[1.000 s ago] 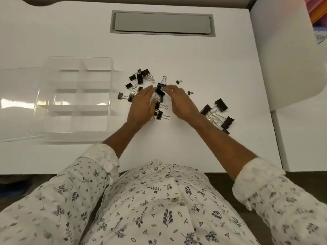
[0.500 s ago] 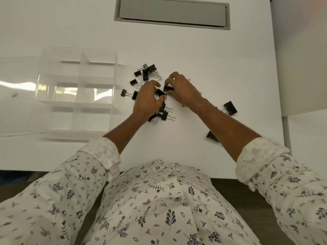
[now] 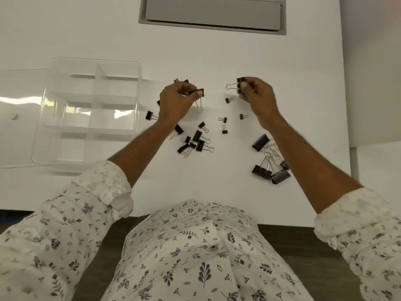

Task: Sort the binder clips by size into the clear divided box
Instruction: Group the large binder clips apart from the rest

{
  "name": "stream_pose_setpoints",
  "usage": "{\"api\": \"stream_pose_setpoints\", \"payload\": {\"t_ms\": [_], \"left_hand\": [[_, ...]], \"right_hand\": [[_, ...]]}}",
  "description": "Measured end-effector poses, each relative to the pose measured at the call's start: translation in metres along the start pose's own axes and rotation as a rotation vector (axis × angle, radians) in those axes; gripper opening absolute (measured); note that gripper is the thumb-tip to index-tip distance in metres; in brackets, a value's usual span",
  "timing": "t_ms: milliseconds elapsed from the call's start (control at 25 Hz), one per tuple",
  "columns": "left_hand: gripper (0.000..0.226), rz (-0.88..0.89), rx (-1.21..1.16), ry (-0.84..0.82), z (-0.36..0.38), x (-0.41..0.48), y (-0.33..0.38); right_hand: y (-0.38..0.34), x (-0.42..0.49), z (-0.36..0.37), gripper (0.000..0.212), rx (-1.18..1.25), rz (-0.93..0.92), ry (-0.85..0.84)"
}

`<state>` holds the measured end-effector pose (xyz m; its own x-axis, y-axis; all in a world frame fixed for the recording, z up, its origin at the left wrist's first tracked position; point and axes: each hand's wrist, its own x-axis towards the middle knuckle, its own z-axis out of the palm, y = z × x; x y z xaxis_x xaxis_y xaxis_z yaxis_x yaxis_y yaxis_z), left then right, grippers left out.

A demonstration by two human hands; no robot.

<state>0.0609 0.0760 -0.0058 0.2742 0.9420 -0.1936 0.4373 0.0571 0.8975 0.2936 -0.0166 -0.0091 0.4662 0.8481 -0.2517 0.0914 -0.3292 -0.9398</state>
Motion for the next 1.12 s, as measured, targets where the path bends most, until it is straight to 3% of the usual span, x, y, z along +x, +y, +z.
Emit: {"api": "stream_pose_setpoints", "payload": {"t_ms": [120, 280, 440, 560, 680, 880, 1120], "left_hand": [[0.021, -0.107, -0.141, -0.007, 0.018, 0.020, 0.011], [0.028, -0.258, -0.303, 0.001, 0.046, 0.041, 0.015], [0.030, -0.304, -0.322, -0.025, 0.068, 0.055, 0.017], [0.026, -0.274, -0.310, -0.055, 0.086, 0.058, 0.023], [0.021, -0.240, -0.201, -0.056, 0.108, 0.057, 0.031], [0.034, -0.133, 0.064, -0.068, 0.143, 0.047, 0.040], [0.022, -0.039, 0.146, -0.060, 0.135, 0.040, 0.042]], "right_hand": [[0.011, 0.006, -0.023, 0.018, -0.017, 0.118, 0.058], [0.022, -0.016, -0.002, 0.016, 0.033, 0.197, -0.066], [0.023, -0.038, 0.008, 0.021, 0.109, 0.212, -0.161], [0.025, -0.034, -0.021, 0.022, 0.211, 0.178, -0.003], [0.032, -0.015, -0.064, 0.024, 0.127, 0.219, 0.171], [0.042, 0.014, -0.099, 0.026, -0.106, 0.257, 0.236], [0.038, 0.023, -0.090, 0.024, -0.206, 0.252, 0.302]]}}
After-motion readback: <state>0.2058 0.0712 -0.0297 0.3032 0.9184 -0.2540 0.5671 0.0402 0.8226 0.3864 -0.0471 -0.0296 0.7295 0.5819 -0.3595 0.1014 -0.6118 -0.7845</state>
